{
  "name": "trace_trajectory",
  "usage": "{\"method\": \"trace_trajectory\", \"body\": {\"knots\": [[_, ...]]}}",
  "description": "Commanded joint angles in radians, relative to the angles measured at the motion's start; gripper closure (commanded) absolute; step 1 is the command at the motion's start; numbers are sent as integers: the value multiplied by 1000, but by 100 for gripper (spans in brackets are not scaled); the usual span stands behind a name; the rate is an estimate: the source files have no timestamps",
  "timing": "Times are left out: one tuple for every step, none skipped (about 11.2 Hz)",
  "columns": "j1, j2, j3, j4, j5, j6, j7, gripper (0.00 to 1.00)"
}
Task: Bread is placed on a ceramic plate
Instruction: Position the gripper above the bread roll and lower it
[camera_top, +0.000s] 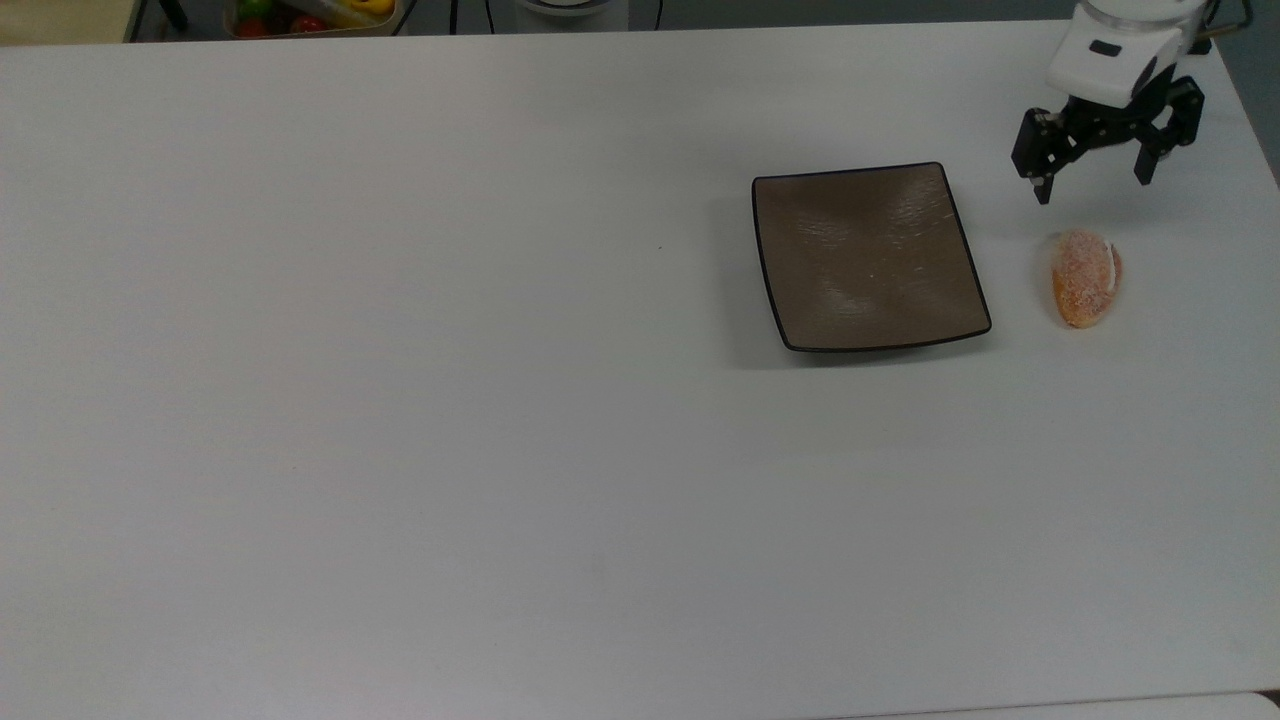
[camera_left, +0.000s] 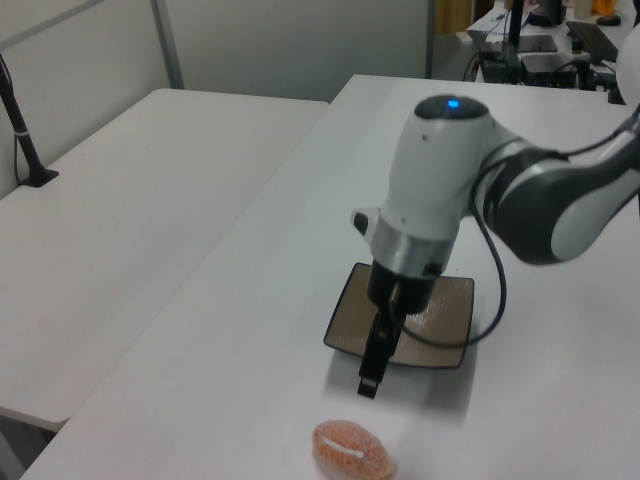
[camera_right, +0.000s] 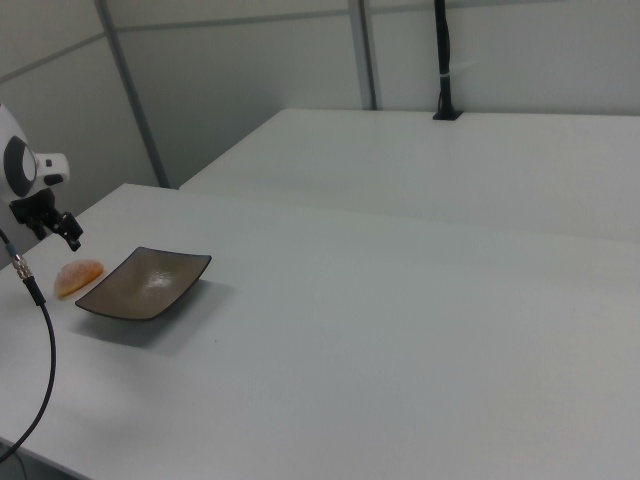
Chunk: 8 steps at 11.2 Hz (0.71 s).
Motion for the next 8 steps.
{"method": "trace_trajectory", "body": {"knots": [[74, 105, -62, 89, -81, 63, 86, 0], [114, 145, -123, 123, -81, 81, 103, 0], [146, 183, -149, 154, -84, 94, 113, 0], [149, 200, -160, 168, -84, 114, 115, 0], [152, 211, -162, 171, -86, 133, 120, 0], [162, 217, -162, 171, -92, 141, 123, 0], [168, 225, -162, 171, -103, 147, 135, 0], [172, 231, -162, 171, -121, 151, 149, 0]]}}
